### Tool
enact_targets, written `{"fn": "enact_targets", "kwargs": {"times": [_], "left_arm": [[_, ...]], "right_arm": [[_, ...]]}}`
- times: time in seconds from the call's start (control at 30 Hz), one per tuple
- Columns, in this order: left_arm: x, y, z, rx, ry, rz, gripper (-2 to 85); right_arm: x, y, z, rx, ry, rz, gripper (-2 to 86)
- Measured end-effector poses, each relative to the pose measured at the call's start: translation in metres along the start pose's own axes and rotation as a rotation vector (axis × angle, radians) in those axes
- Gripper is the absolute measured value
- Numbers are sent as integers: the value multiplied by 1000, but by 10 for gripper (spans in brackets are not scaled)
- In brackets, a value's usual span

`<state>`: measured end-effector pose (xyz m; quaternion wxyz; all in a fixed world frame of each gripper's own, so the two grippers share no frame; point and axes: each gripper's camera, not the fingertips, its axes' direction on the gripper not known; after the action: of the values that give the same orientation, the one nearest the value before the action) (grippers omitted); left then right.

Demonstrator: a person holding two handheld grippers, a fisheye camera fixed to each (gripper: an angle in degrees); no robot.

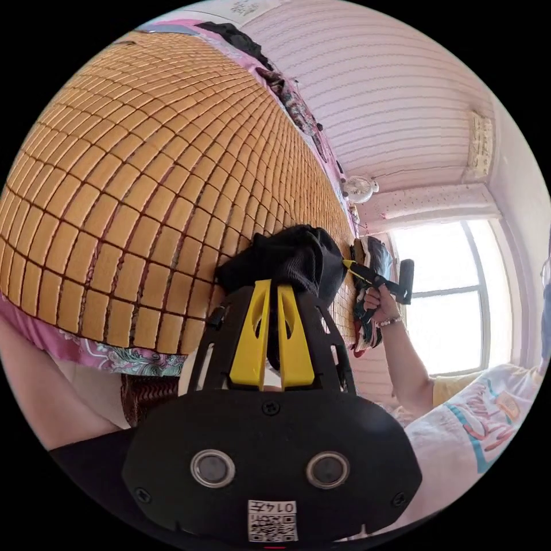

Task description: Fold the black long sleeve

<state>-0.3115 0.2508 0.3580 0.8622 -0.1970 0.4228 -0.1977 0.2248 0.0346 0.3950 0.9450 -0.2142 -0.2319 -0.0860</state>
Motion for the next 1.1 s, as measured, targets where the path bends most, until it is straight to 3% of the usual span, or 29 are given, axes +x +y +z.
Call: {"fn": "enact_targets", "kwargs": {"times": [0.17, 0.3, 0.37, 0.57, 0.7, 0.93, 1.1], "left_arm": [[-15, 6, -28, 93, -139, -152, -2], [10, 2, -38, 101, -232, 1, 19], [34, 1, -26, 64, -326, 102, 64], [52, 3, 19, -20, -361, 70, 147], [68, 4, 30, -40, -434, 79, 152], [87, 13, 38, -72, -402, 110, 124], [103, 11, 60, -151, -539, 297, 77]], "right_arm": [[-28, -24, -10, 41, 165, -72, 41], [-50, -43, -8, 79, 167, -144, 56], [-55, -56, 8, 37, 156, -166, 79], [-49, -97, 81, -182, 135, -187, 119], [-53, -103, 82, -159, 110, -227, 86], [-57, -88, 73, -126, 85, -249, 60], [-57, -71, 63, -77, 61, -186, 56]]}}
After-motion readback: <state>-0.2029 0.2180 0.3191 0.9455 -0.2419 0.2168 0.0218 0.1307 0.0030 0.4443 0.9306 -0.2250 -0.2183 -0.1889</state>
